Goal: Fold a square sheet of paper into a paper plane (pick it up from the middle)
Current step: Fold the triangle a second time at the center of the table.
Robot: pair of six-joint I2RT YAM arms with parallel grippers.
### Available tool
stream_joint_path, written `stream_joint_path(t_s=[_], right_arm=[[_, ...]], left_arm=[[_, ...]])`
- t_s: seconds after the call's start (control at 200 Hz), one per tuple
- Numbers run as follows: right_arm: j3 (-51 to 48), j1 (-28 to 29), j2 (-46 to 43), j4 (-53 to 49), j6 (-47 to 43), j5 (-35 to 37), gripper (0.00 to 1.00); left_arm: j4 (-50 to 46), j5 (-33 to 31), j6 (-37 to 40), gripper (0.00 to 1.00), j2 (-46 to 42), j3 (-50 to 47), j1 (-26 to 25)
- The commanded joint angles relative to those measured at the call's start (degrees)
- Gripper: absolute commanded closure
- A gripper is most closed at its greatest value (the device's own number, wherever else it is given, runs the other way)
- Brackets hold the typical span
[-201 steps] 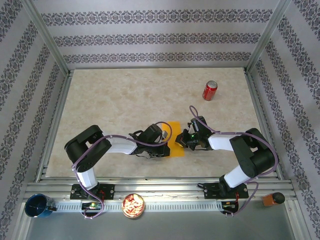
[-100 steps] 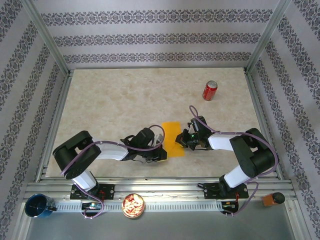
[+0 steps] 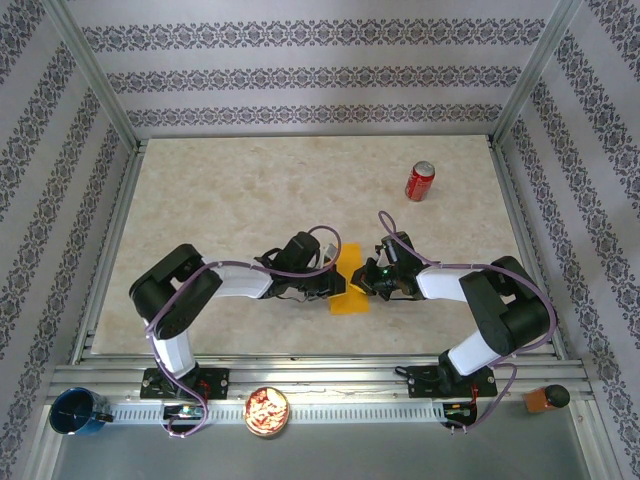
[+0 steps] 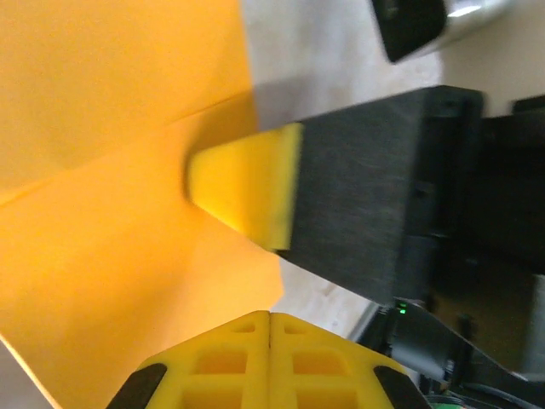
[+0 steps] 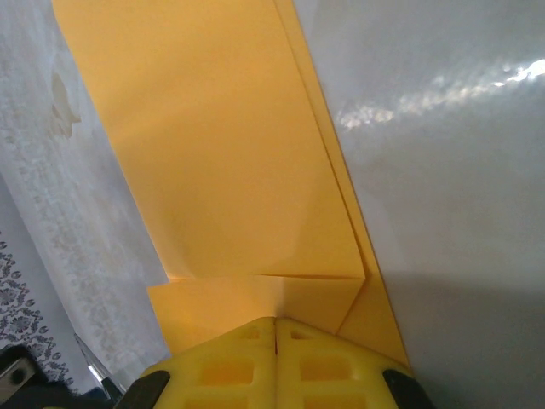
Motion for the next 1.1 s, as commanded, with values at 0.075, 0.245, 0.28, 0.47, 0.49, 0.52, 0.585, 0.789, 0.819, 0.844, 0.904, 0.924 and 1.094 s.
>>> stream_joint_path(t_s=[0.075, 0.245, 0.28, 0.47, 0.49, 0.52, 0.585, 0.789, 0.819, 0.844, 0.904, 0.924, 1.094], right_arm=[[-0.65, -0.32, 0.89, -4.28, -1.02, 3.34, 1.0], [-0.18, -0.41, 0.61, -4.81, -0.74, 3.74, 1.0], [0.09, -0.41, 0.61, -4.98, -0.85, 3.54, 1.0], [1.24, -0.36, -0.1, -5.43, -1.4, 2.52, 1.0], [1.32, -0.32, -0.41, -5.28, -1.52, 2.27, 0.99], [1.44, -0.16, -0.98, -5.1, -1.82, 2.07, 0.98], [1.78, 0.48, -2.78, -4.95, -2.91, 2.05, 0.96], [2.4, 2.43, -4.59, -4.9, -4.86, 1.8, 0.97], [2.36, 2.84, -4.22, -4.33, -4.24, 1.87, 0.97], [2.34, 3.28, -3.93, -4.35, -3.82, 2.35, 0.97], [2.4, 4.51, -3.26, -4.16, -3.25, 3.31, 0.98], [2.56, 4.86, -2.98, -4.11, -3.22, 3.29, 0.98], [2.19, 6.01, -0.84, -1.99, -2.19, 2.16, 0.99]], left_arm=[[-6.89, -0.76, 4.92, 1.0, 1.82, 2.18, 0.52], [-14.73, -3.95, 8.37, 1.0, 1.88, 0.81, 0.52], [-16.55, -4.67, 9.28, 1.0, 1.93, 0.49, 0.52], [-19.08, -6.26, 11.34, 1.0, 0.88, -1.93, 0.52], [-19.56, -6.52, 11.59, 1.0, 0.75, -2.02, 0.52], [-20.33, -7.02, 12.06, 1.0, 0.68, -2.13, 0.52], [-21.16, -6.98, 12.88, 1.0, 0.65, -2.01, 0.52], [-22.88, -8.4, 13.34, 1.0, 0.57, -1.55, 0.52], [-22.88, -8.5, 13.36, 1.0, 0.51, -1.55, 0.52], [-22.87, -8.64, 13.36, 1.0, 0.53, -1.58, 0.52], [-22.78, -8.68, 13.3, 1.0, 0.36, -1.59, 0.52], [-22.78, -8.68, 13.27, 1.0, 0.35, -1.65, 0.52], [-22.63, -8.73, 13.54, 1.0, 0.35, -1.94, 0.52]])
